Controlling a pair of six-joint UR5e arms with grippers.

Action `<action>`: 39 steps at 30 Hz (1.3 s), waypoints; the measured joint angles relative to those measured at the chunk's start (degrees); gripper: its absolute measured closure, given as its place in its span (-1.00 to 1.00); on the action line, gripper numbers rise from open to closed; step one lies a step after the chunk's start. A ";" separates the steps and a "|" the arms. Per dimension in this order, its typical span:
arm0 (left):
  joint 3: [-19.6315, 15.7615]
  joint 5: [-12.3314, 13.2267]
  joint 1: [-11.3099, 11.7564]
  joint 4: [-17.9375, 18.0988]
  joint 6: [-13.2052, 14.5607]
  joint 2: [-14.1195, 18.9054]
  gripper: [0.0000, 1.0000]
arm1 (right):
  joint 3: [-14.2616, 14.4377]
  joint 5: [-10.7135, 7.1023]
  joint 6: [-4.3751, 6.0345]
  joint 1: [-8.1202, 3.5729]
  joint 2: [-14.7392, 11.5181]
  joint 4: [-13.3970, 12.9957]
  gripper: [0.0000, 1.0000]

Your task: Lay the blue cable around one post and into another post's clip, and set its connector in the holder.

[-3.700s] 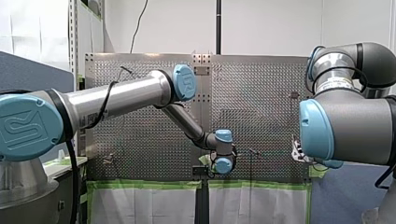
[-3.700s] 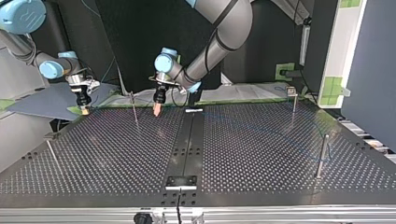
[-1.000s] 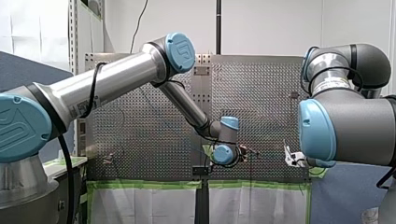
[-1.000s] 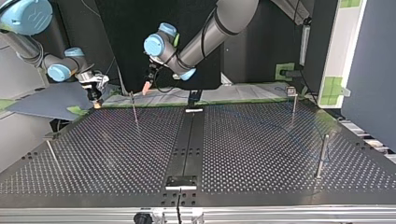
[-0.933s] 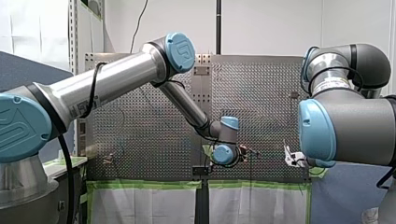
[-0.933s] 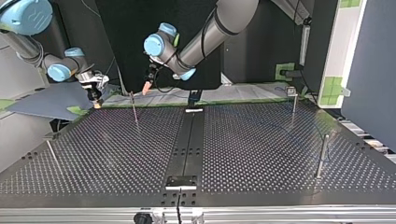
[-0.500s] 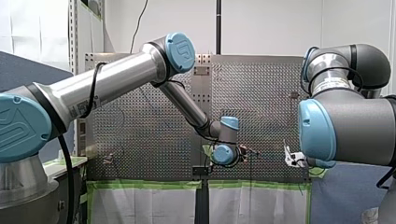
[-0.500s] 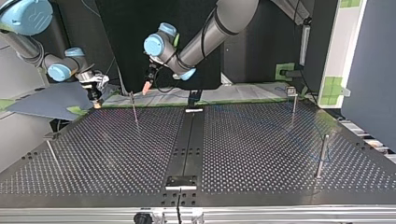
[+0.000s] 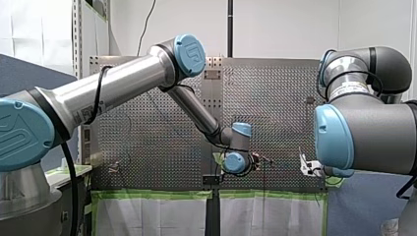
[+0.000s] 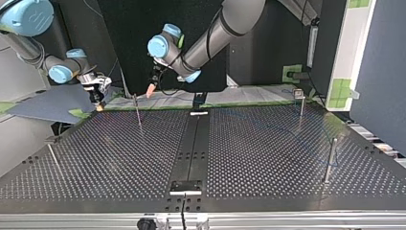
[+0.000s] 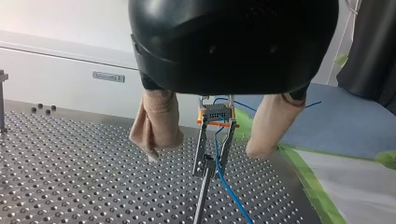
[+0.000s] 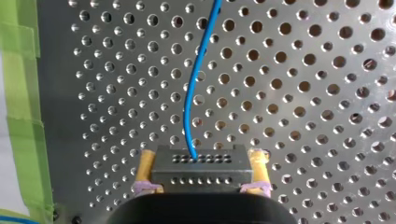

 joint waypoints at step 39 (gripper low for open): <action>-19.48 -17.03 0.10 4.88 3.68 19.24 -1.00 | -0.01 -0.08 1.05 0.44 0.24 -0.50 1.00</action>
